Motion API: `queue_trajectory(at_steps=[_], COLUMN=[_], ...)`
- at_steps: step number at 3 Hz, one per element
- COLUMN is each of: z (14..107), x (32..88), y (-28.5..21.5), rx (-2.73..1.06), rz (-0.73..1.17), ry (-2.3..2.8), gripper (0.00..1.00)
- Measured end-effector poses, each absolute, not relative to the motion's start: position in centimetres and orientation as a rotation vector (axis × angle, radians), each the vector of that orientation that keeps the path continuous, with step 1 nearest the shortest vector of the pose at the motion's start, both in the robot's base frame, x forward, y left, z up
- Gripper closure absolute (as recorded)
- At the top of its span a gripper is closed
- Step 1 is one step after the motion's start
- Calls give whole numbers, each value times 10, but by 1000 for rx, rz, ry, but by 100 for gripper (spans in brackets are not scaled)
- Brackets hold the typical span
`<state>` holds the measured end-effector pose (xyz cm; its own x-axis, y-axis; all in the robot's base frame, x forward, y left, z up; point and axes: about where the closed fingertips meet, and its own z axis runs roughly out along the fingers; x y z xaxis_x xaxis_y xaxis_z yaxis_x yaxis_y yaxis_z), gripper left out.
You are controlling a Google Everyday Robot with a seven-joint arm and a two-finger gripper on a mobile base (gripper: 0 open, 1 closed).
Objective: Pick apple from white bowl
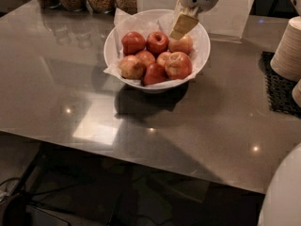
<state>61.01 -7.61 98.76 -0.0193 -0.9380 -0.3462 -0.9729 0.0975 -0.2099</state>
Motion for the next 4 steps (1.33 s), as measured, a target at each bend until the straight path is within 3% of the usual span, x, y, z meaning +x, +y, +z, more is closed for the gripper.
queue_trajectory(at_steps=[1, 4], z=[987, 987], x=[613, 614], y=[-74, -70], rx=[-1858, -1872], rz=[113, 88], ry=[1985, 1982], gripper=[90, 25])
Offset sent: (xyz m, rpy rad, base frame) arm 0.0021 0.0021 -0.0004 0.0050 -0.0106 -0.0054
